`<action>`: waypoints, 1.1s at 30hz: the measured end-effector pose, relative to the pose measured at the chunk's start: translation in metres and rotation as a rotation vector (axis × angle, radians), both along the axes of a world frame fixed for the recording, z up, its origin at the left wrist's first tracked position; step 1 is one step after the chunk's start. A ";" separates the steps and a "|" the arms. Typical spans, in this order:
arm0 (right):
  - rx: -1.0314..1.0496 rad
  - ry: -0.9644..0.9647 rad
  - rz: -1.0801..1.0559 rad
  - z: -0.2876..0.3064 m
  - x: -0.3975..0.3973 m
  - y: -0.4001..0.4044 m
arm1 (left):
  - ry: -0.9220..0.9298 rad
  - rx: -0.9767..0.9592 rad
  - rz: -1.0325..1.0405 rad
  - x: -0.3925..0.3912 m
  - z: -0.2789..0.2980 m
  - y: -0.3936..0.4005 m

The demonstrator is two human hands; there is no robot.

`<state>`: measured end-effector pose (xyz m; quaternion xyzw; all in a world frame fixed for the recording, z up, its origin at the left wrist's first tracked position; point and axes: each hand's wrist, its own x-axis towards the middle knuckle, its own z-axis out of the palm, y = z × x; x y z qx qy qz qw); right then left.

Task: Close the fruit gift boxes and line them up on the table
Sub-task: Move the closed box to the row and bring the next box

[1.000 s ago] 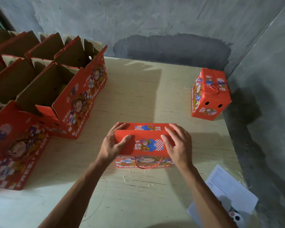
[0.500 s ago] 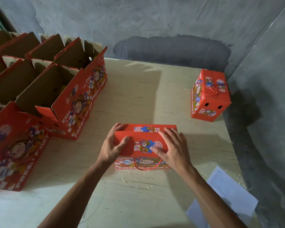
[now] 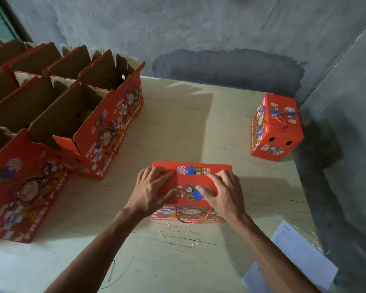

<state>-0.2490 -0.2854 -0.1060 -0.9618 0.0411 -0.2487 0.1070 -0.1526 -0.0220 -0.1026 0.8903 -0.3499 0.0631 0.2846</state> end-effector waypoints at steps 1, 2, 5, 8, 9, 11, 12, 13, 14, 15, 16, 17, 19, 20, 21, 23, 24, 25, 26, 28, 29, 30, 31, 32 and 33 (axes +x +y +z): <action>-0.016 0.000 -0.002 0.000 0.002 -0.001 | -0.027 0.020 0.002 -0.001 0.001 -0.002; -0.028 0.000 0.002 0.001 0.003 -0.001 | -0.066 0.052 0.004 -0.004 0.001 -0.006; -0.021 -0.021 0.025 -0.001 0.003 -0.001 | -0.186 0.112 0.000 -0.014 0.000 -0.019; -0.011 -0.050 0.036 -0.001 0.002 -0.001 | -0.214 0.091 -0.009 -0.017 0.001 -0.023; -0.016 -0.054 0.039 -0.001 0.002 -0.001 | -0.205 0.097 -0.015 -0.016 0.001 -0.023; -0.023 -0.058 0.039 -0.001 0.000 0.000 | -0.190 0.114 -0.021 -0.016 0.001 -0.021; -0.022 -0.064 0.040 0.000 -0.001 0.000 | -0.192 0.116 -0.018 -0.016 0.000 -0.021; -0.014 -0.076 0.046 0.000 -0.002 0.001 | -0.197 0.115 -0.016 -0.017 0.001 -0.022; 0.004 -0.089 0.053 0.001 -0.004 0.001 | -0.203 0.114 -0.013 -0.018 0.001 -0.021; 0.024 -0.102 0.059 0.002 -0.005 0.002 | -0.208 0.109 -0.010 -0.019 0.000 -0.021; 0.041 -0.116 0.065 0.003 -0.006 0.002 | -0.214 0.097 -0.006 -0.020 -0.001 -0.021; 0.055 -0.130 0.069 0.003 -0.006 0.003 | -0.217 0.084 -0.005 -0.020 -0.001 -0.020; 0.076 -0.153 0.068 0.005 -0.005 0.003 | -0.219 0.060 -0.009 -0.021 -0.002 -0.020; 0.080 -0.161 0.063 0.006 -0.004 0.003 | -0.226 0.047 -0.012 -0.021 -0.002 -0.020; 0.082 -0.165 0.057 0.008 -0.002 0.003 | -0.231 0.034 -0.016 -0.021 -0.002 -0.020; 0.077 -0.160 0.046 0.009 0.000 0.003 | -0.226 0.013 -0.026 -0.020 -0.002 -0.020; 0.075 -0.156 0.044 0.008 0.001 0.003 | -0.217 0.007 -0.030 -0.019 -0.002 -0.020; 0.084 -0.149 0.045 0.008 0.002 0.003 | -0.210 0.004 -0.032 -0.018 -0.001 -0.020; 0.102 -0.139 0.051 0.007 0.002 0.003 | -0.208 -0.002 -0.032 -0.017 -0.002 -0.020; 0.138 -0.114 0.070 0.007 0.002 0.002 | -0.209 -0.021 -0.034 -0.017 -0.002 -0.021; 0.144 -0.101 0.080 0.007 0.002 0.002 | -0.204 -0.026 -0.035 -0.017 -0.002 -0.021; 0.141 -0.086 0.089 0.008 0.002 0.002 | -0.197 -0.025 -0.035 -0.017 -0.002 -0.021; 0.138 -0.069 0.099 0.008 0.003 0.002 | -0.184 -0.014 -0.035 -0.017 -0.002 -0.022; 0.139 -0.051 0.107 0.009 0.003 0.002 | -0.171 -0.001 -0.035 -0.017 -0.001 -0.022; 0.140 -0.034 0.113 0.011 0.004 0.002 | -0.162 0.012 -0.034 -0.016 0.001 -0.022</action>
